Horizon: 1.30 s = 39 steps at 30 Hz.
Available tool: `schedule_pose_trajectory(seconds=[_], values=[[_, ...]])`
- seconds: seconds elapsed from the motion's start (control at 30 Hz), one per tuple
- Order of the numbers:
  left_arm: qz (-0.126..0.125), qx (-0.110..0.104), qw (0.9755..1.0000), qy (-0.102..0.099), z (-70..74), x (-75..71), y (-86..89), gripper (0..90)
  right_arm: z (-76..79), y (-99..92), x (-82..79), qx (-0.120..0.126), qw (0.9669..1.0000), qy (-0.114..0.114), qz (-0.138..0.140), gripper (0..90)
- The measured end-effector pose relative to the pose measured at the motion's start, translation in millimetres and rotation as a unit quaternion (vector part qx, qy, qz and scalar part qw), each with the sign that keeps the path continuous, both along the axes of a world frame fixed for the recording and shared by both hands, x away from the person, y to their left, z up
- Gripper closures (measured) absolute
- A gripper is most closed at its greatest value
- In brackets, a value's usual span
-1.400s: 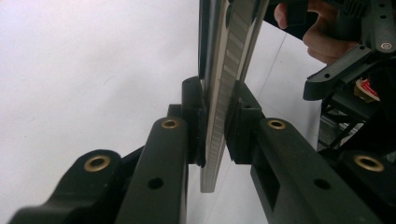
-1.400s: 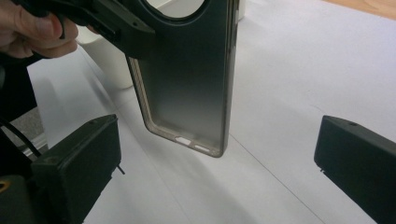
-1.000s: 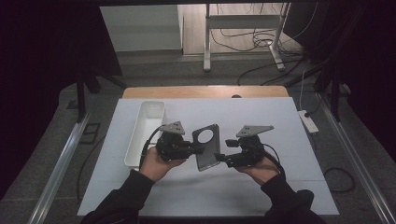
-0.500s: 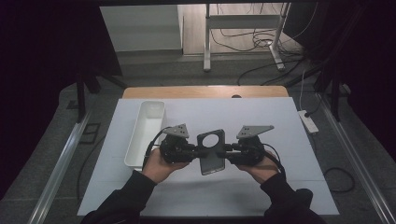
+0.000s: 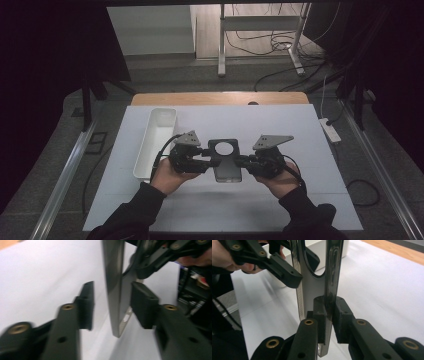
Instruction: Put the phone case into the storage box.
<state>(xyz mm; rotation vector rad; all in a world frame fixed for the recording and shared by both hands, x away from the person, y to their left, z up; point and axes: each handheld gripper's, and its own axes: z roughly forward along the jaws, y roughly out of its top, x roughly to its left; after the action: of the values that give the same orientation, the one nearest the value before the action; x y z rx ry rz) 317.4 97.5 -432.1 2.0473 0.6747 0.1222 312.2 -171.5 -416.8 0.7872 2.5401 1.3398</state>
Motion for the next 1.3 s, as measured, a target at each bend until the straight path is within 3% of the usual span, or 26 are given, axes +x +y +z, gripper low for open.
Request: schedule_pose_trajectory(seconds=[0.1, 0.2, 0.23, 0.27, 0.6, 0.8, 1.03, 1.17, 1.3], values=[[0.025, 0.005, 0.9996, -0.011, -0.6, 1.1, 2.2, 29.6, 1.3, -3.1, 0.3, 0.004, 0.9998, -0.008, -0.019, 81.3], [0.039, 0.007, 0.9991, -0.012, -1.3, 2.8, 3.8, 18.4, 2.5, -5.1, -0.2, 0.003, 0.9991, -0.019, -0.039, 81.3], [0.046, 0.009, 0.9988, -0.015, -1.8, 3.2, 4.5, 18.4, 2.5, -5.1, -0.2, 0.003, 0.9991, -0.019, -0.039, 81.3], [0.052, 0.009, 0.9984, -0.018, -2.1, 3.3, 5.0, 12.0, 2.7, -5.6, -0.6, 0.003, 0.9984, -0.021, -0.052, 81.2], [0.088, 0.003, 0.9960, -0.013, -2.5, 5.5, 13.3, 0.0, 2.1, -3.1, -5.3, 0.001, 0.9958, -0.030, -0.086, 81.2], [0.093, 0.000, 0.9953, -0.024, -2.4, 4.8, 15.4, 0.0, 1.6, -1.5, -7.2, 0.007, 0.9953, -0.029, -0.092, 81.2], [0.080, 0.003, 0.9967, -0.016, -4.7, 3.6, 9.6, 2.4, 0.3, 1.8, -8.7, 0.009, 0.9948, -0.025, -0.098, 81.2], [0.076, 0.017, 0.9967, -0.024, -5.3, 1.1, 3.7, 8.5, -0.4, 3.9, -9.6, 0.010, 0.9947, -0.025, -0.099, 81.2], [0.068, 0.015, 0.9974, -0.021, -5.0, -0.8, 2.0, 22.6, -1.0, 4.9, -10.0, 0.010, 0.9946, -0.024, -0.101, 81.1]])
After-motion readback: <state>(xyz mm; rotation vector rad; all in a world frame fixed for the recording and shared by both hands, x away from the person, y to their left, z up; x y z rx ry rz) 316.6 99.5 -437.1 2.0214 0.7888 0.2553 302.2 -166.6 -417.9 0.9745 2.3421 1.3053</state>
